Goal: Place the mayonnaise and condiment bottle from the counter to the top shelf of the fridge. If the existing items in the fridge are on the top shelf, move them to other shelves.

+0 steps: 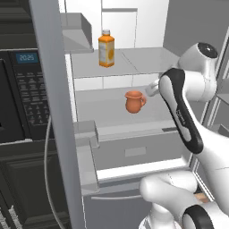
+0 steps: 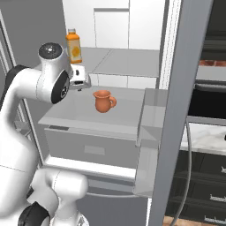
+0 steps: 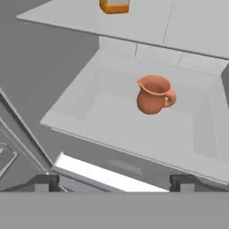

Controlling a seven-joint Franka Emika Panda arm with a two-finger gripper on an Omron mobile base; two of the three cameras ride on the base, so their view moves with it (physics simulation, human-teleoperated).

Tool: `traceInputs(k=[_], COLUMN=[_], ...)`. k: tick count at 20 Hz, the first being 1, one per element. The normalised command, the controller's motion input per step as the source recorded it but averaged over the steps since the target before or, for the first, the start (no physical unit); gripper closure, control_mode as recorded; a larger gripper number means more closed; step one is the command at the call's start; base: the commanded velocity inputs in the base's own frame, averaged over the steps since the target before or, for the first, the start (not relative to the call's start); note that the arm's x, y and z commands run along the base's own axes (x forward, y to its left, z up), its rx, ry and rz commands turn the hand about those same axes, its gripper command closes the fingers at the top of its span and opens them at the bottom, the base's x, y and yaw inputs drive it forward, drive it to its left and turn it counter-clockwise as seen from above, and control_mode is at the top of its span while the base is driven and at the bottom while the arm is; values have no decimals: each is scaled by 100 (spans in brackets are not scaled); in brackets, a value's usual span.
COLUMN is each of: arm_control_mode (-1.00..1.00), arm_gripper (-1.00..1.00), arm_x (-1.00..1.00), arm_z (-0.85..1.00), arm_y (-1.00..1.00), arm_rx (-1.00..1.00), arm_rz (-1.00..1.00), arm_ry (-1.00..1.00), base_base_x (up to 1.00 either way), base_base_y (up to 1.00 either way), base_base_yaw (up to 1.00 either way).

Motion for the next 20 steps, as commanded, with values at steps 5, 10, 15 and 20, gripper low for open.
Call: traceInputs(k=[5, 10, 15, 20], arm_control_mode=[-100, -100, -100, -100], arm_gripper=[-100, -100, -100, -100], arm_x=[1, 26, 38, 37], arm_z=[87, 69, 33, 3], arm_y=[12, 20, 5, 24], arm_rx=[-12, -4, 0, 4], arm_rz=[7, 0, 0, 0], arm_ry=[-20, 0, 3, -2], base_base_x=[0, 0, 0, 0], base_base_y=[0, 0, 0, 0], base_base_yaw=[0, 0, 0, 0])
